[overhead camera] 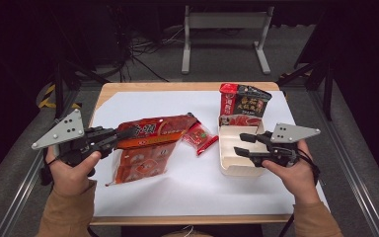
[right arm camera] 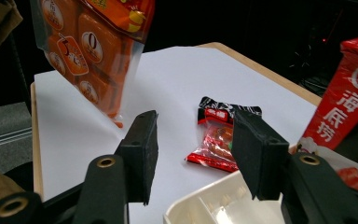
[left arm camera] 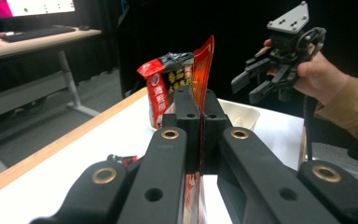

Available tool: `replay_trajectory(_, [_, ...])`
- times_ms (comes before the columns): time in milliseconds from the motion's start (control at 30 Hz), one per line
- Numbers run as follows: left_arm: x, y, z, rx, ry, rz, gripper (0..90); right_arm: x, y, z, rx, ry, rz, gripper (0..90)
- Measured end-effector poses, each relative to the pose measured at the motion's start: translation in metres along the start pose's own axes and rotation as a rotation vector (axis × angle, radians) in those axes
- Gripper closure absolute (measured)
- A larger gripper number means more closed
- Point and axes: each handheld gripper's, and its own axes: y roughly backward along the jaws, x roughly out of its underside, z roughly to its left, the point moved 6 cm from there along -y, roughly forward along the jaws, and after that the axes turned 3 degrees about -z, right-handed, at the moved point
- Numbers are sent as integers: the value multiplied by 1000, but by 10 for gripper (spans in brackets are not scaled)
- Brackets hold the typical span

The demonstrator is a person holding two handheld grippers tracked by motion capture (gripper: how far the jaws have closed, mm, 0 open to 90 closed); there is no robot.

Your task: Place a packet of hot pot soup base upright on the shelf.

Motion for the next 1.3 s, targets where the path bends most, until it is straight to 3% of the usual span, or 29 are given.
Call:
replay_trajectory(533, [-6, -39, -16, 101, -17, -9, 898, -43, -23, 13, -53, 57, -49, 430])
replay_trajectory(700, [-4, -43, -17, 104, -17, 0, 899, -51, -32, 14, -76, 60, -63, 375])
replay_trajectory(1000, [-3, -45, -21, 118, -26, -7, 899, -60, -54, 21, -137, 66, -90, 369])
replay_trajectory(1300, [-3, -47, -24, 136, -29, -7, 899, -66, -72, 34, -192, 98, -62, 389])
